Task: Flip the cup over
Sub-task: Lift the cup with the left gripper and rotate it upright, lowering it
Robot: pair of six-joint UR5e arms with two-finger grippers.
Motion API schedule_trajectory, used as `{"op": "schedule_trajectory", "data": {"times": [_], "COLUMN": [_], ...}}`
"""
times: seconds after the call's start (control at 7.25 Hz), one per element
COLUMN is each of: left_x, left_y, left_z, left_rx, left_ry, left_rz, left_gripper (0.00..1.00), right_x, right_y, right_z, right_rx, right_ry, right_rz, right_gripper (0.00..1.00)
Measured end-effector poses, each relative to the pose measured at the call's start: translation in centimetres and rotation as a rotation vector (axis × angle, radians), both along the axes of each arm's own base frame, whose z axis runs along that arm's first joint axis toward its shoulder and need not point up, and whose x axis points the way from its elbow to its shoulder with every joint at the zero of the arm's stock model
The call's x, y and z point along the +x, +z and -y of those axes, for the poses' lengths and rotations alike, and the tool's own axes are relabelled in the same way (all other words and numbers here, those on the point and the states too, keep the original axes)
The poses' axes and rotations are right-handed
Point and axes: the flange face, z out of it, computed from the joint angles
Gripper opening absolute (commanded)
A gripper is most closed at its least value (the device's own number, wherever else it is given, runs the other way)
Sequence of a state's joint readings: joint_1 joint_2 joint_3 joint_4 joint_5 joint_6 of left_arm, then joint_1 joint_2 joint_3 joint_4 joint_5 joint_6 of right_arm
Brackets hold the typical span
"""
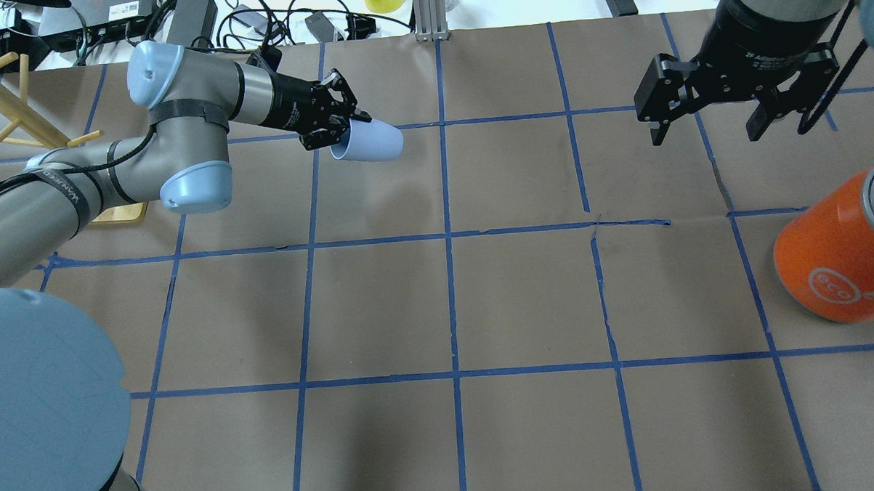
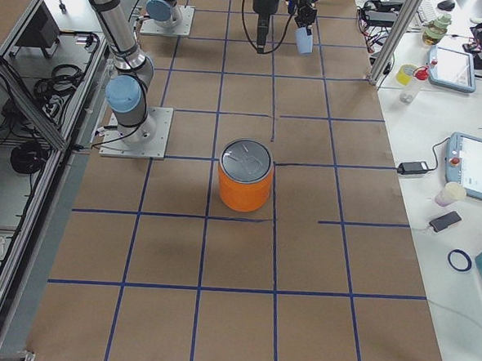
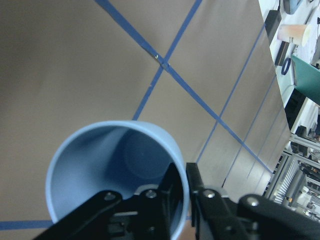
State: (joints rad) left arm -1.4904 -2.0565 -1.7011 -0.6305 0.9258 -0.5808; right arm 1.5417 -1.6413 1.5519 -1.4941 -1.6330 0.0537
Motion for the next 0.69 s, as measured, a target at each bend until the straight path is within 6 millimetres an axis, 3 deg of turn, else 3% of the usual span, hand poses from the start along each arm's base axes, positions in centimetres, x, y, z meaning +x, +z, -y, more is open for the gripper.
{"op": "schedule_trajectory", "data": {"times": [0.41,0.69], "left_x": [2.9,4.8], "left_y": [2.5,2.8], "left_z": [1.4,1.3], "left_rx": [-0.011,-0.015], "left_ry": [-0.222,-0.464], "left_rz": [0.396,0.617], "left_gripper": [0.0,0.0], "right_x": [0.0,0.0], "right_y": [0.0,0.0], "right_z": [0.0,0.0], "right_rx": [0.002,0.002], "right_ry": [0.0,0.002], "right_rz": [0.001,0.001], "right_gripper": [1.0,1.0]}}
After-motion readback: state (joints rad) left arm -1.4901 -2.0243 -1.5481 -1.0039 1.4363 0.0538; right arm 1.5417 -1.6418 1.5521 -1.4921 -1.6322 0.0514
